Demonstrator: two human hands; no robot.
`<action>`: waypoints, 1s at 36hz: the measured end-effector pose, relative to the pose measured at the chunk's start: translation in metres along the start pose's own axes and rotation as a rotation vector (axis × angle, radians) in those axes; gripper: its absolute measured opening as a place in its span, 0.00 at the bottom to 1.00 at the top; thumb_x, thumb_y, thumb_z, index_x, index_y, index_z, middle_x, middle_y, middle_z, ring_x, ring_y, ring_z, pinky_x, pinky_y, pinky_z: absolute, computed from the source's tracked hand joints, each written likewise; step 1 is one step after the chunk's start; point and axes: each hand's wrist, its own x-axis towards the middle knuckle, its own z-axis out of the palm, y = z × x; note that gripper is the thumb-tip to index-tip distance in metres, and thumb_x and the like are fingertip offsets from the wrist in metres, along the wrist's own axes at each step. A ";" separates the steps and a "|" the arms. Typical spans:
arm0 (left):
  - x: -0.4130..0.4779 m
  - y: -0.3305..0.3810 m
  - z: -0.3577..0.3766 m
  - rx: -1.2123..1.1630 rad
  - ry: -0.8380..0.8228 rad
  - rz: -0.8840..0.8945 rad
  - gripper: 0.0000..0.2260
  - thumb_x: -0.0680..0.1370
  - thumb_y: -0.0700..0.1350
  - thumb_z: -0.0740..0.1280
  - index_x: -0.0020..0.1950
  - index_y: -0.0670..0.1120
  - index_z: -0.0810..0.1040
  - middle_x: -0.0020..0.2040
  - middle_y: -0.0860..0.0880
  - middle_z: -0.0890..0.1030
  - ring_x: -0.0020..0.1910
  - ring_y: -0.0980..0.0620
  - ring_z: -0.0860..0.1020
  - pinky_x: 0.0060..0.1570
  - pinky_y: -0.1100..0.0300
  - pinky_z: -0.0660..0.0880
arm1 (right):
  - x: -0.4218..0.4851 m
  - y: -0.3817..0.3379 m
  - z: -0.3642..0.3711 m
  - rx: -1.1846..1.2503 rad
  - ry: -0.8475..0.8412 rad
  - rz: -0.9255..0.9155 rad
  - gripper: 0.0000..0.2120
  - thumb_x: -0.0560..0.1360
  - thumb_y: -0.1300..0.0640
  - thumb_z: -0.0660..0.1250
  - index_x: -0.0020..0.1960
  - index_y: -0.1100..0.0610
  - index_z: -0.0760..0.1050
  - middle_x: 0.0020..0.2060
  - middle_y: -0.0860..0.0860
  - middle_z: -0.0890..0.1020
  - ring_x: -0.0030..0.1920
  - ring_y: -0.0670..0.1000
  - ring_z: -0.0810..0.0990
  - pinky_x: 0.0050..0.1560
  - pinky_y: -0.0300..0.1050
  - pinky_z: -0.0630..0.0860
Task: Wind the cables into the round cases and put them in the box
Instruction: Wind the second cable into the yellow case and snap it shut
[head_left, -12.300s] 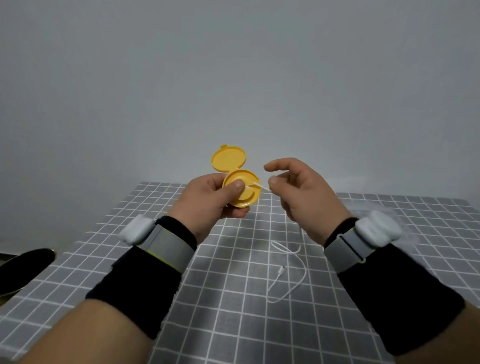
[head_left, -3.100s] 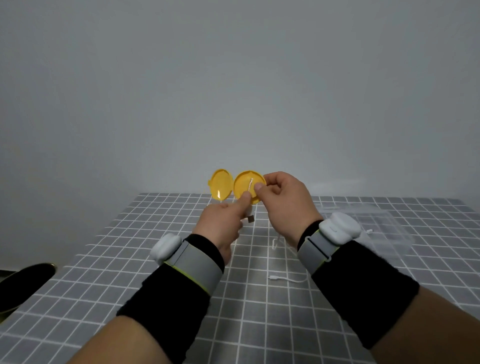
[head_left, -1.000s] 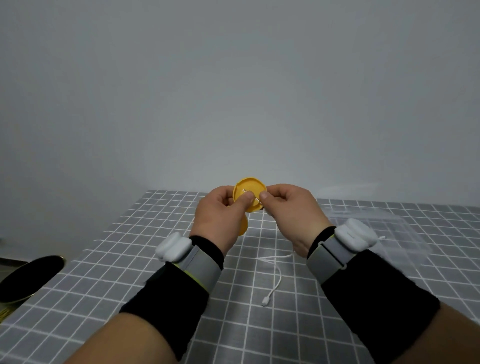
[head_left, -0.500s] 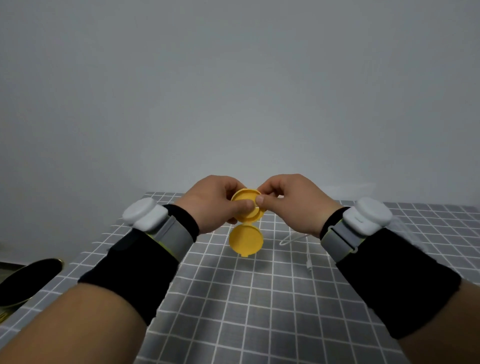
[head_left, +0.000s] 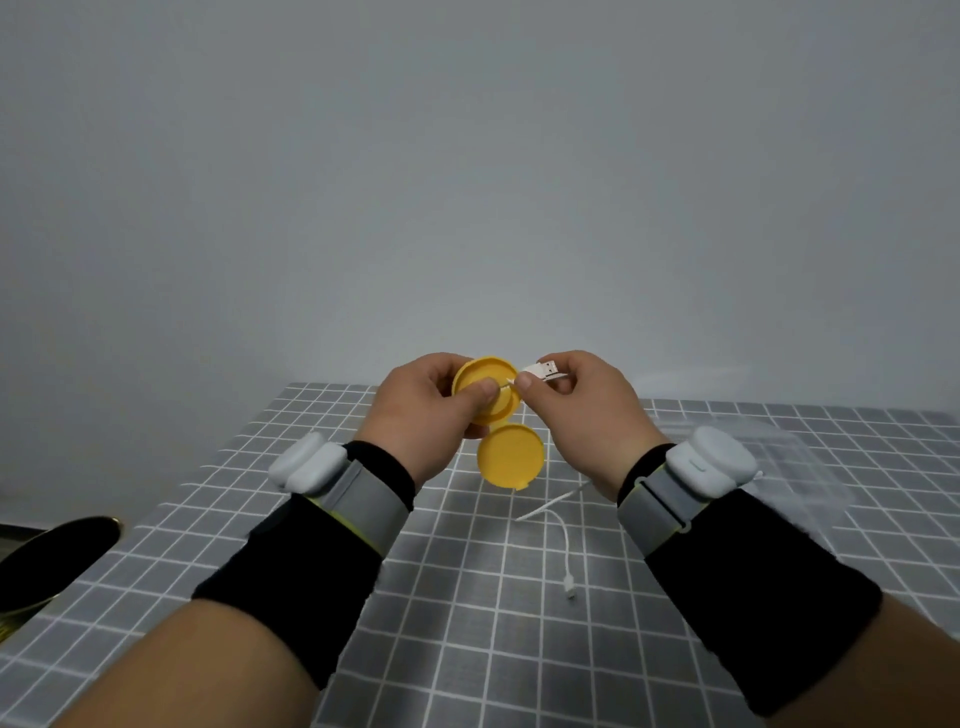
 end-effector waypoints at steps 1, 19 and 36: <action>-0.001 -0.001 0.001 -0.021 0.008 -0.004 0.06 0.77 0.41 0.72 0.53 0.44 0.81 0.47 0.42 0.85 0.43 0.45 0.85 0.42 0.51 0.83 | -0.001 0.000 0.001 0.015 0.001 0.005 0.12 0.77 0.47 0.69 0.56 0.54 0.78 0.38 0.44 0.78 0.38 0.46 0.77 0.43 0.44 0.73; -0.011 -0.016 0.010 -0.255 -0.032 -0.158 0.05 0.78 0.40 0.70 0.53 0.40 0.80 0.47 0.40 0.84 0.42 0.47 0.84 0.43 0.53 0.82 | -0.003 0.002 0.002 0.006 -0.075 0.041 0.10 0.77 0.53 0.71 0.41 0.58 0.82 0.41 0.60 0.85 0.37 0.52 0.78 0.46 0.57 0.81; -0.003 0.008 -0.016 0.403 -0.272 0.030 0.05 0.76 0.46 0.74 0.48 0.46 0.81 0.42 0.46 0.85 0.40 0.49 0.85 0.44 0.50 0.84 | 0.000 -0.017 -0.011 -0.457 -0.272 -0.156 0.06 0.76 0.47 0.69 0.44 0.47 0.81 0.41 0.44 0.83 0.44 0.47 0.81 0.48 0.45 0.78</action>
